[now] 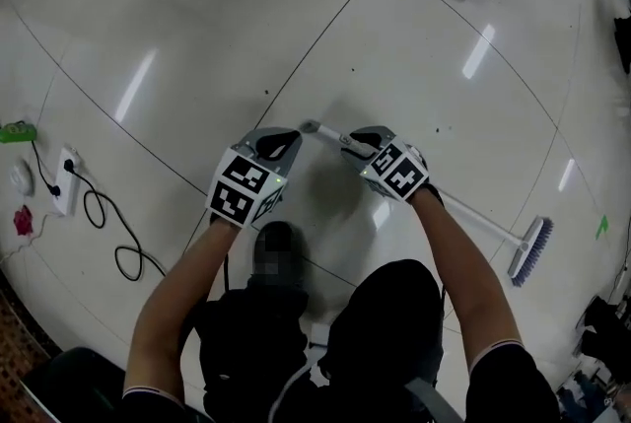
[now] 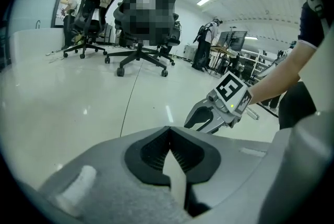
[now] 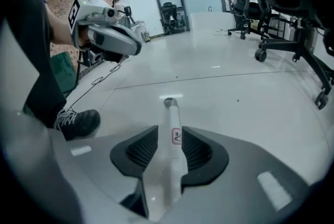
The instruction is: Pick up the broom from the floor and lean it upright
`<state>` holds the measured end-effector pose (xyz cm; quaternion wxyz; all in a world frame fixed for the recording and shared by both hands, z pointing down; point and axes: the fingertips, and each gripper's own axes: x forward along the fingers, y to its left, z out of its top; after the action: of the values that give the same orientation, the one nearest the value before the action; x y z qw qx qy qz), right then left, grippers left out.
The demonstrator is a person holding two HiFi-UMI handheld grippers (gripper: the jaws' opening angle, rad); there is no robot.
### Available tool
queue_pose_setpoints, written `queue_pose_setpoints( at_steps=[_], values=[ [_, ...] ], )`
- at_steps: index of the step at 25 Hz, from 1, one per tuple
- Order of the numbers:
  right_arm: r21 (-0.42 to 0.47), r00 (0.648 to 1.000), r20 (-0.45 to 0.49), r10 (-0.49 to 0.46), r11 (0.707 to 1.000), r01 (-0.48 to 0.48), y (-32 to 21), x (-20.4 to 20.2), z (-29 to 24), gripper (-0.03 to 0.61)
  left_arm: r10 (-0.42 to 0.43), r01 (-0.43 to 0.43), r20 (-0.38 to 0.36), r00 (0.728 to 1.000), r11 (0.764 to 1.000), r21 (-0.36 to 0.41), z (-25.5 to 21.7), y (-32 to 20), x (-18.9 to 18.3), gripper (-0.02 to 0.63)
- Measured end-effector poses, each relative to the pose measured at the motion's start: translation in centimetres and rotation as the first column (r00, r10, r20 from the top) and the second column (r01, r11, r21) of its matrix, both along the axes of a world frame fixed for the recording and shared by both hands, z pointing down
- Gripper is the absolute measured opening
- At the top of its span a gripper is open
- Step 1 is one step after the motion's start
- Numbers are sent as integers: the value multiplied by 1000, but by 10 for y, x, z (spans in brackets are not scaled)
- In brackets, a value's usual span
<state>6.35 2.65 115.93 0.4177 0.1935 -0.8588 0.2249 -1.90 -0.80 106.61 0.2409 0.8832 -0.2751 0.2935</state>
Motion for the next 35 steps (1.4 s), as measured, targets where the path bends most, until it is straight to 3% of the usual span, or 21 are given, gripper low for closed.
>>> queue_pose_setpoints(
  at_steps=[8, 9, 16, 23, 28, 35],
  values=[
    [29, 983, -162, -87, 995, 93, 2, 2, 53, 143, -12, 12, 15, 1000, 1000, 2, 4, 3, -10, 0],
    [32, 982, -166, -94, 994, 101, 1, 2, 53, 100, -15, 14, 20, 1000, 1000, 6, 2, 1, -13, 0],
    [68, 990, -117, -78, 994, 86, -7, 5, 4, 97, -20, 19, 19, 1000, 999, 47, -22, -16, -19, 0],
    [193, 999, -30, -10, 981, 16, -34, 22, -128, 95, 8, -5, -29, 1000, 996, 86, -95, -34, -9, 0],
    [280, 999, 15, 35, 959, -38, -44, 37, -258, 95, 30, -17, -86, 996, 988, 153, -200, -55, 8, 0],
    [356, 992, 54, 110, 927, -122, -44, 69, -426, 94, 119, -100, -82, 989, 973, 210, -346, -60, 40, 0]
  ],
)
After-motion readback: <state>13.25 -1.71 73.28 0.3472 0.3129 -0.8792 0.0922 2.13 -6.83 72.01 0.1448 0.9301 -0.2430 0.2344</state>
